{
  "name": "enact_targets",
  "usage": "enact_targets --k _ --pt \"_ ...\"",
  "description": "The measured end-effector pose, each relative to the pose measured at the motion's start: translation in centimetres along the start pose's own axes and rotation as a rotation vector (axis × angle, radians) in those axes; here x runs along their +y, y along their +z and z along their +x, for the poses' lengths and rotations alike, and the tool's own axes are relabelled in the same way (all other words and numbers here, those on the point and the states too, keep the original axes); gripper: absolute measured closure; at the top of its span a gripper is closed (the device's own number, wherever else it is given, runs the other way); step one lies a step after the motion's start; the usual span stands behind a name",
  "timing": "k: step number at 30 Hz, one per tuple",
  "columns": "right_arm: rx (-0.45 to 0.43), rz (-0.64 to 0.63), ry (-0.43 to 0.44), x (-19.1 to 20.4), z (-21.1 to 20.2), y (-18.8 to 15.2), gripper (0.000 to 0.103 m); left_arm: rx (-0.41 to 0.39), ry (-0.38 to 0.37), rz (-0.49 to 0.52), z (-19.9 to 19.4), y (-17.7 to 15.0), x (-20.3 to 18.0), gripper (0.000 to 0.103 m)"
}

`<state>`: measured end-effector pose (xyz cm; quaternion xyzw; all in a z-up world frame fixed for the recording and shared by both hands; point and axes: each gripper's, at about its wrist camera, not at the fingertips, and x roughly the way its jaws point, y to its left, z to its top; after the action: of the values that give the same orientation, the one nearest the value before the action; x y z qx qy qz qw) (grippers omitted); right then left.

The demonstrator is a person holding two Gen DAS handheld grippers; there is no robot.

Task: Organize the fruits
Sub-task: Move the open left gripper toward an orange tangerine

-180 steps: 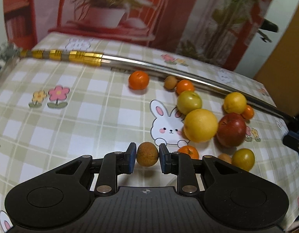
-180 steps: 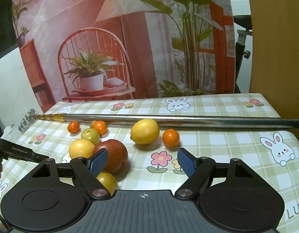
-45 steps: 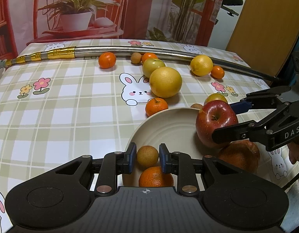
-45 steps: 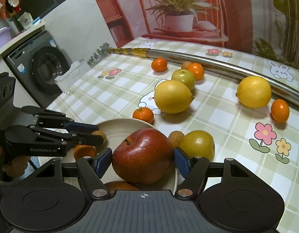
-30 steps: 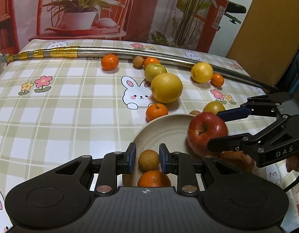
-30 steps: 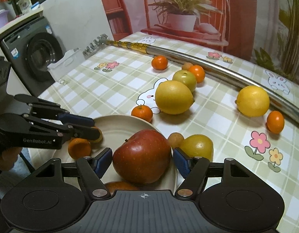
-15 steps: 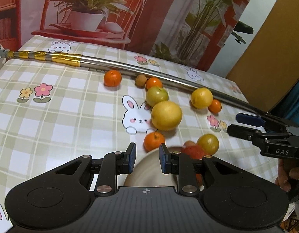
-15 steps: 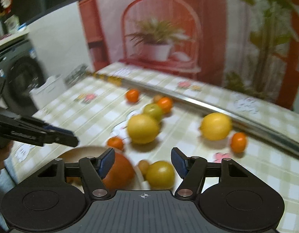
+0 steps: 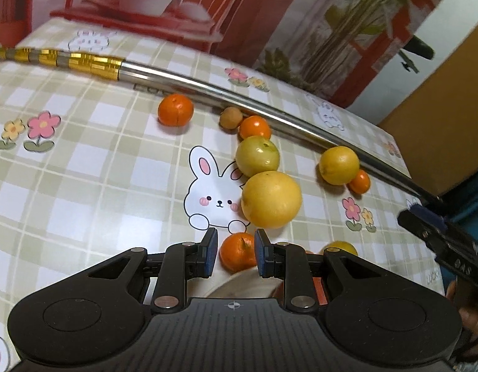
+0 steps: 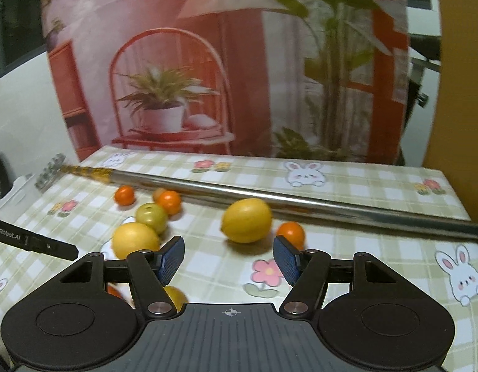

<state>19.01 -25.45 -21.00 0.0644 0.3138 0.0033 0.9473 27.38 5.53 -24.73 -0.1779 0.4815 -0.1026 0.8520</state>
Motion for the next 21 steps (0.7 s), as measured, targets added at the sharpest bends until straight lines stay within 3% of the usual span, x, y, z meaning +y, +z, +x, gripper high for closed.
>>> enact_targets --k 6,10,21 --pt "-0.008 0.035 -0.037 -1.3 0.2 -1.0 0.042 0.037 -0.010 -0.052 1.6 0.6 0.1 0.075" --pt "-0.010 0.048 -0.046 -1.8 0.3 -1.5 0.042 0.043 -0.003 -0.049 2.0 0.5 -0.3 0.062" --pt "-0.009 0.094 -0.040 -3.3 0.4 -2.4 0.042 0.089 0.032 0.015 3.3 0.0 -1.2 0.067"
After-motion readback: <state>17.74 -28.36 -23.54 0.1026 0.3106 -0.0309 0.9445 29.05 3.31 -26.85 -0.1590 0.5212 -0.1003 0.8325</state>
